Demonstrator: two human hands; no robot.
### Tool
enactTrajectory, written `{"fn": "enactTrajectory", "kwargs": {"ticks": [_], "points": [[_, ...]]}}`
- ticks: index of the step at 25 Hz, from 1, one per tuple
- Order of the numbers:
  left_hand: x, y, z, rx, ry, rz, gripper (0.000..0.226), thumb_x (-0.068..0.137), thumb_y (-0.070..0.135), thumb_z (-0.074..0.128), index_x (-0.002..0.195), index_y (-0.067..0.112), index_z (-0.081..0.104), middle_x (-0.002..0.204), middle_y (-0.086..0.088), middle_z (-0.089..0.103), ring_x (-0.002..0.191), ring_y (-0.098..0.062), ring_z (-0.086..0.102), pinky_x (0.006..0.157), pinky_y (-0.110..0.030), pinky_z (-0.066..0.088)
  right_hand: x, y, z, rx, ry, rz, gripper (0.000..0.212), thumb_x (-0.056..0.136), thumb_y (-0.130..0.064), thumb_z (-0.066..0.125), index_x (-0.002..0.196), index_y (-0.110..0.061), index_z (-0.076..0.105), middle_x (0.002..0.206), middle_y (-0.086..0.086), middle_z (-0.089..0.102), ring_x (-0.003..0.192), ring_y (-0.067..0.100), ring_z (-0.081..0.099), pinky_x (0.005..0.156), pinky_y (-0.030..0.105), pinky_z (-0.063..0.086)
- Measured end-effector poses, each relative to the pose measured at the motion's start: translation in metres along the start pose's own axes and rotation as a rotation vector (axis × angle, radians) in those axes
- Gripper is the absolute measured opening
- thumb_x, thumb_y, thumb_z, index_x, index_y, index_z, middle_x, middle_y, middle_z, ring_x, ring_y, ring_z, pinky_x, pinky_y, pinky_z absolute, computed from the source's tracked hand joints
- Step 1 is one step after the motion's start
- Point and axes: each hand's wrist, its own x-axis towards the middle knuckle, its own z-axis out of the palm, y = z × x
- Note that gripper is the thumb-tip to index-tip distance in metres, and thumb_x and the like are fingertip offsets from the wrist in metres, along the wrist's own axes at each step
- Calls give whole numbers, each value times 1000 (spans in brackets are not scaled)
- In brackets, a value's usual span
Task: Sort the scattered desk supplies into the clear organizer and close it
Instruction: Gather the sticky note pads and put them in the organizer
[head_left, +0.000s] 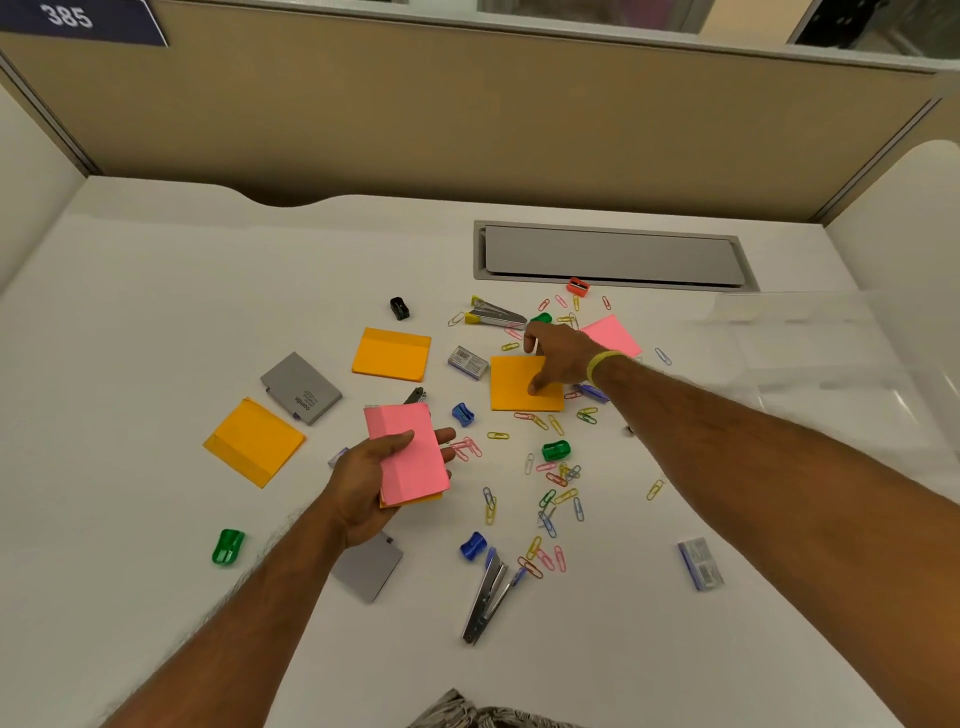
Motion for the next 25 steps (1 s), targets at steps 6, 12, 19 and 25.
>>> {"fn": "enactTrajectory", "kwargs": {"ticks": [6,12,19,25], "points": [[-5,1,8,2,-9,-5,37,99,18,44,135,15,36,118,-16,68,107,-36,65,84,-53,55,-68,-4,-31,547,65,-188,17,85,-9,71,89,-24,66,94,-6,66,92,18,61,76,20,52],[-3,-10,32,41,-48,-27,52,93,48,46,135,18,48,103,-12,73,97,-35,67,76,-55,56,-119,-60,-26,375,-235,-413,15,91,-21,65,100,-31,71,113,-6,66,104,16,59,83,30,50],[-6,-30,58,-138,-322,-235,95,65,87,41,136,23,50,132,-27,55,118,-49,55,90,-58,50,-129,-104,-2,249,-92,-480,32,83,-19,74,113,-19,64,121,-2,62,100,7,52,75,3,35],[-4,-43,72,-168,-290,-165,78,73,63,64,138,23,45,130,-27,58,114,-52,56,87,-62,49,-149,-92,13,387,181,-425,46,80,-19,77,122,-14,59,123,6,58,102,13,52,77,12,40]]}}
